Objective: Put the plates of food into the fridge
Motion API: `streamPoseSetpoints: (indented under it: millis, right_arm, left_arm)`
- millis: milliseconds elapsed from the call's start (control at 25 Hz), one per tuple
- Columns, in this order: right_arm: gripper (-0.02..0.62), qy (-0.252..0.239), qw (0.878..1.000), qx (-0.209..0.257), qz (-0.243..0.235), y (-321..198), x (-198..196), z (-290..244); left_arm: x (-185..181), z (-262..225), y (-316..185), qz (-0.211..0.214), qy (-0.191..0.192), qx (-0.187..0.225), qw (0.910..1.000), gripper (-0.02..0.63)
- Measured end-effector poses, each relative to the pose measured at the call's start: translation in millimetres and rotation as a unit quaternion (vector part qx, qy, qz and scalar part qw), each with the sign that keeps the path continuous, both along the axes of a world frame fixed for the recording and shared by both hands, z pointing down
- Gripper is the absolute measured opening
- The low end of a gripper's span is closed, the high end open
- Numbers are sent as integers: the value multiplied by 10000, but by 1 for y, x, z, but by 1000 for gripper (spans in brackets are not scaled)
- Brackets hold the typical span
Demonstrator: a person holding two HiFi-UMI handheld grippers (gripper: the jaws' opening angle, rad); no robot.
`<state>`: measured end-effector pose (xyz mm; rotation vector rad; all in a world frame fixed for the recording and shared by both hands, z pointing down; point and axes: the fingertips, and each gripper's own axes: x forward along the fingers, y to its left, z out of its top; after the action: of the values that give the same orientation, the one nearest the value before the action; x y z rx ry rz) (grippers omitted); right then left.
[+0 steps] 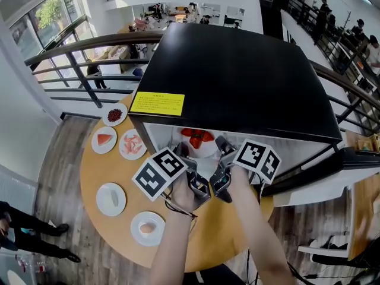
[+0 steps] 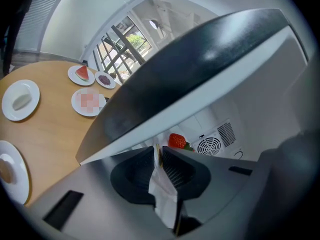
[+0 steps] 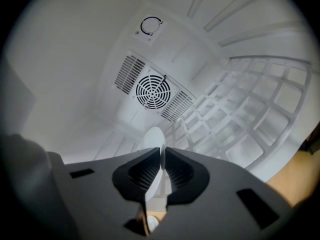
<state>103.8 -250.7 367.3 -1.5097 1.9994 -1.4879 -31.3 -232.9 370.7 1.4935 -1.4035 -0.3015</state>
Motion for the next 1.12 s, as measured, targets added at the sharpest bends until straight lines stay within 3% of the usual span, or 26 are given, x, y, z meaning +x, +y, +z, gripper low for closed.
streamPoseSetpoints:
  millis: [280, 600, 760, 1120]
  right_arm:
    - [29, 472, 9987, -131, -100, -8, -1, 1]
    - [51, 1624, 9859, -221, -325, -10, 0, 4]
    - [63, 2284, 9719, -176, -532, -11, 1, 7]
    - [63, 2936, 9546, -108, -486, -7, 1, 12]
  left_arm:
    - [0, 4, -5, -135, 71, -152, 9998, 37]
    - [2, 4, -6, -86, -121, -110, 9998, 40]
    - [5, 4, -5, 57, -498, -146, 9986, 49]
    - [6, 5, -5, 107, -1372, -183, 9903, 60]
